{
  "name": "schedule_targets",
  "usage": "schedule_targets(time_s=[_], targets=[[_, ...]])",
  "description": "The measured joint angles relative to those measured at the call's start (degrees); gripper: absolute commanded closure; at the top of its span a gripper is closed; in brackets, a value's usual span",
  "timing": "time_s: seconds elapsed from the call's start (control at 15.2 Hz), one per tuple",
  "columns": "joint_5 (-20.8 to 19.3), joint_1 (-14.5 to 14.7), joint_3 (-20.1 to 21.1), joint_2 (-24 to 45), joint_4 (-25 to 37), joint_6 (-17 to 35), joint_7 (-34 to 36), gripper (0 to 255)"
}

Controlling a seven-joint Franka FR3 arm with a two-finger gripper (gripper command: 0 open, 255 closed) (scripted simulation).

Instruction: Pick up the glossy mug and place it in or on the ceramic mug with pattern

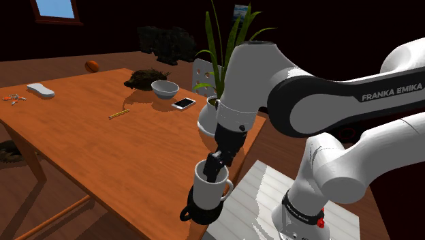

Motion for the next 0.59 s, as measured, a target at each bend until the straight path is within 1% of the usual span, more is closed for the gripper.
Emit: schedule_targets(time_s=[0.33,0.59], targets=[[-1.5,-0.5,-1.7,-1.5,5.4,-6.8,0.3,0],[-1.7,-0.6,-2.0,-1.6,6.1,-7.7,0.3,0]])
